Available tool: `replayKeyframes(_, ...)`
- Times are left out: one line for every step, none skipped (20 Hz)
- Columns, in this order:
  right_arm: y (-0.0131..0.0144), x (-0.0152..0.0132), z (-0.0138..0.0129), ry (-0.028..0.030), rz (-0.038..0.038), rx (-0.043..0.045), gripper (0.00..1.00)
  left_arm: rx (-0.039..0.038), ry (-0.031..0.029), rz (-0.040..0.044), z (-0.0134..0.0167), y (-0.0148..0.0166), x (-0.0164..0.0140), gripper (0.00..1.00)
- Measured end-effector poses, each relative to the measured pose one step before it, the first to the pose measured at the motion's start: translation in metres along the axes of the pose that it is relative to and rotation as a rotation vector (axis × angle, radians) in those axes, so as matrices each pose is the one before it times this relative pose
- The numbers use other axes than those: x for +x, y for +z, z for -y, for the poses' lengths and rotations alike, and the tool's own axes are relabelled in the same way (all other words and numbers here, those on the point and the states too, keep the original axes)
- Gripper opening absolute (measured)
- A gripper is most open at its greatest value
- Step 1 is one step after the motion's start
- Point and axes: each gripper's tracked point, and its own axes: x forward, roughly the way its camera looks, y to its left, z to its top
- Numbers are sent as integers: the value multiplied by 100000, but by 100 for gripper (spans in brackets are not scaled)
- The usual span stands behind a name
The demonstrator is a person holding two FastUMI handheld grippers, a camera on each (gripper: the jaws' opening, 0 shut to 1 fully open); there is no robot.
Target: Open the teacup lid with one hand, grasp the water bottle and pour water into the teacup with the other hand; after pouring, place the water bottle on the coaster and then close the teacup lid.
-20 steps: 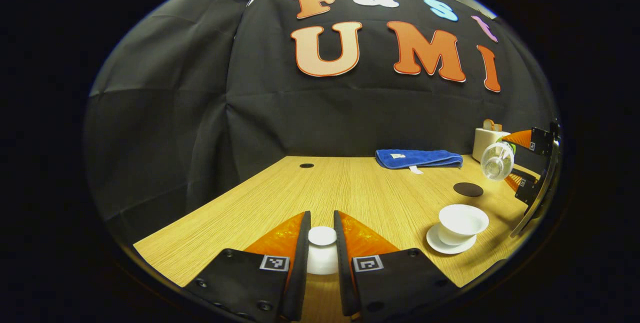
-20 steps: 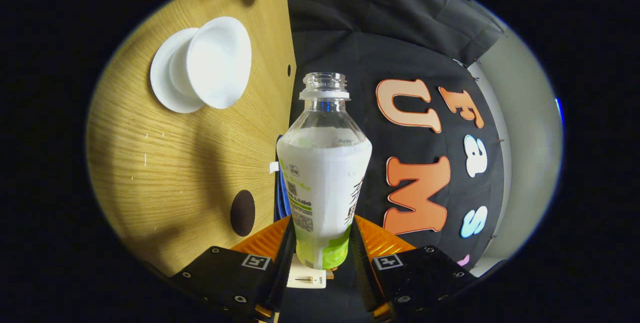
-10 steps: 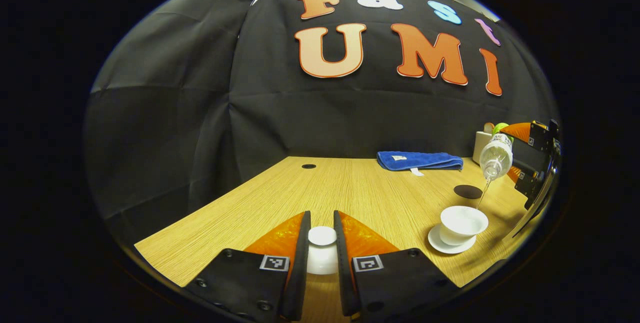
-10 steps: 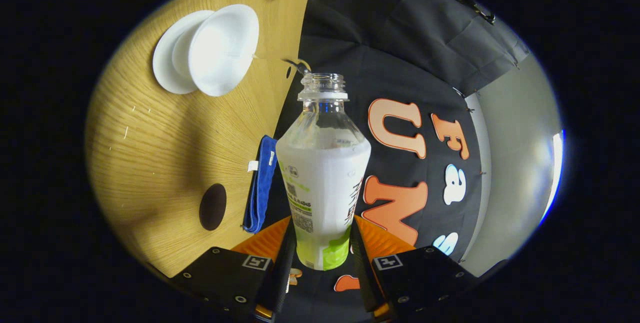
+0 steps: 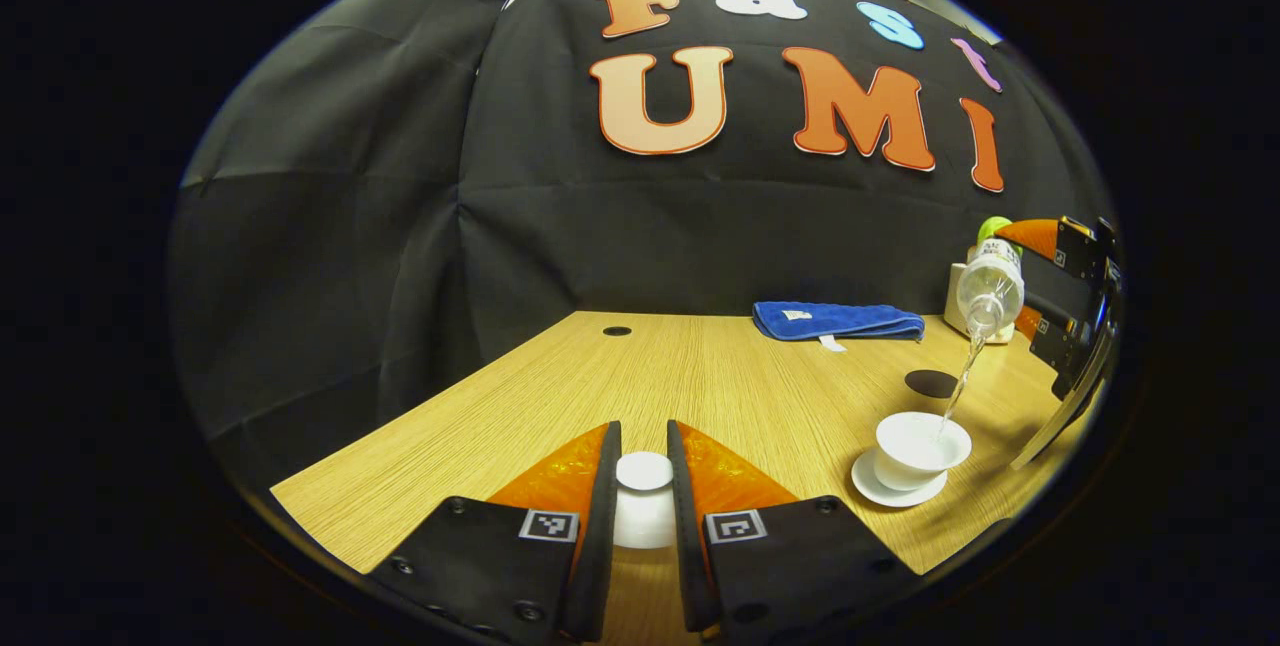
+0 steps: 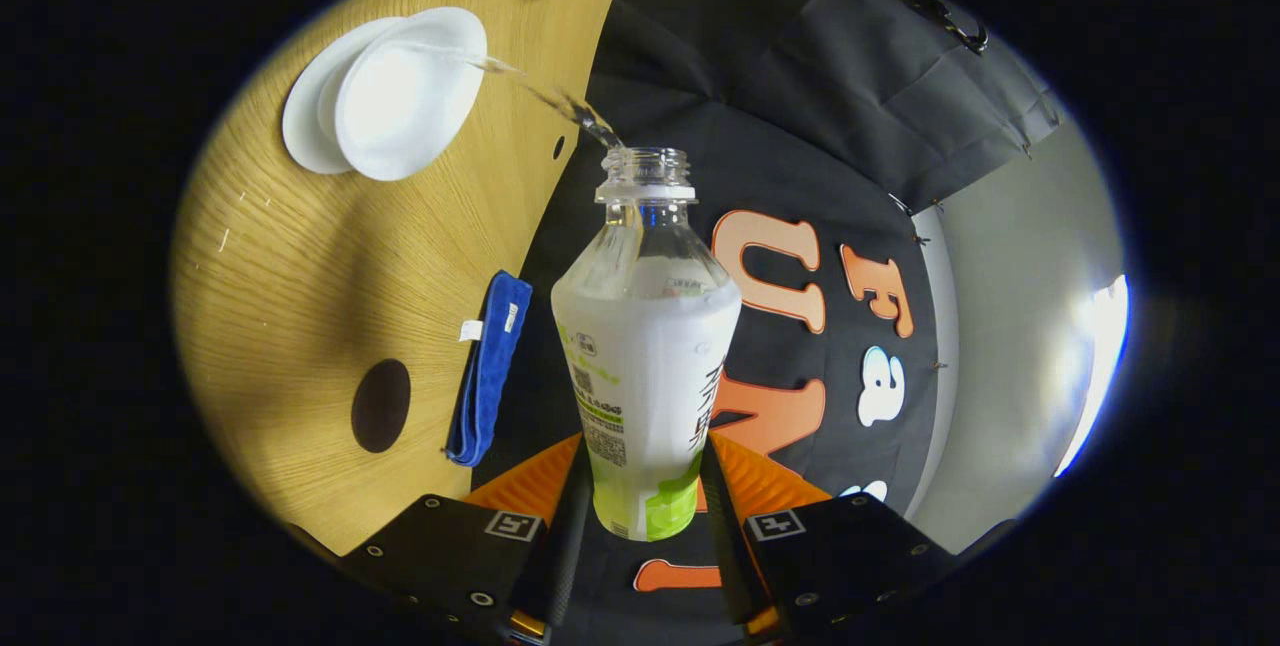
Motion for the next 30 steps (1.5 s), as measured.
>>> replayKeyframes(-40, 120, 413, -626, 170, -936, 57, 102, 93, 193, 62, 106, -83, 32)
replayKeyframes(-102, 128, 375, -770, 367, -795, 60, 18, 9, 29, -20, -77, 40, 32)
replayKeyframes(-11, 234, 281, -679, 428, -707, 57, 59, 261, -7, -93, 39, -17, 31)
replayKeyframes(-66, 145, 223, -595, 448, -750, 60, -13, 162, -96, -97, 1, -176, 31)
replayKeyframes(4, 150, 204, -668, 549, -891, 63, 103, 187, -71, -19, -10, 65, 31)
replayKeyframes(42, 145, 154, -692, 307, -792, 60, 91, 61, -62, -9, 46, -21, 31)
replayKeyframes(43, -38, 140, -456, 318, -506, 60, 136, 97, 30, -13, 85, -28, 33)
replayKeyframes(-31, 129, 115, -692, 157, -389, 60, 113, 175, -53, -203, -14, -69, 33)
replayKeyframes(22, 54, 136, -561, 163, -404, 60, 45, 241, -73, -37, -53, -156, 31)
replayKeyframes(98, -8, 62, -429, 699, -967, 60, -50, -52, -264, 1, 54, -45, 33)
replayKeyframes(34, 122, 316, -866, 470, -1387, 60, -8, -122, -506, 145, -176, 89, 32)
replayKeyframes(54, 6, 204, -844, 537, -1210, 60, 77, -219, -227, 107, -59, 35, 33)
replayKeyframes(0, -1, 131, -403, 265, -817, 60, 168, -305, -262, 83, -65, -56, 32)
replayKeyframes(-43, -22, 57, -251, 66, -617, 60, 133, -70, 58, 108, 157, 4, 32)
replayKeyframes(58, -16, -25, -304, 181, -676, 60, 83, -238, -124, 108, -55, 87, 33)
replayKeyframes(-4, -21, -27, -884, 136, -1218, 60, -27, -74, -82, 6, -104, 23, 32)
replayKeyframes(-54, 30, -18, -1170, 242, -958, 60, 23, -154, -134, 32, 14, 100, 33)
replayKeyframes(-12, 141, 212, -1357, 285, -1157, 60, 66, 51, -282, 41, -38, -163, 31)
replayKeyframes(52, -8, 200, -1049, 171, -1017, 60, 20, -135, -201, 97, -146, 25, 31)
replayKeyframes(18, 23, 116, -1362, 170, -710, 60, 101, 125, -246, 79, -88, 111, 31)
replayKeyframes(26, -23, 104, -1016, 239, -715, 60, 245, -167, -110, 52, -23, -9, 31)
replayKeyframes(115, 7, 284, -1517, 460, -1220, 60, 14, -105, -42, -3, 101, -26, 33)
replayKeyframes(124, -18, 282, -2183, 1077, -1895, 57, 8, -206, 94, 149, 21, -149, 33)
replayKeyframes(123, 32, 331, -1956, 677, -1648, 57, -86, -8, 25, -32, -32, 119, 33)
replayKeyframes(199, 2, 102, -956, 886, -1051, 56, 12, 11, 87, 48, 27, 45, 33)
replayKeyframes(232, -79, -182, 69, 645, -261, 60, -34, -14, 33, -37, 80, -212, 33)
replayKeyframes(251, -38, -108, 173, 592, -140, 60, 172, 72, -262, 13, -117, -14, 33)
replayKeyframes(214, 45, -33, -399, 793, -686, 60, 127, -18, 42, 73, -57, 4, 31)
replayKeyframes(135, -17, -16, -396, 637, -912, 60, -57, -148, -242, 4, -108, -77, 33)
replayKeyframes(51, -93, -145, -334, 474, -719, 60, -58, -57, 59, 34, 46, -48, 33)
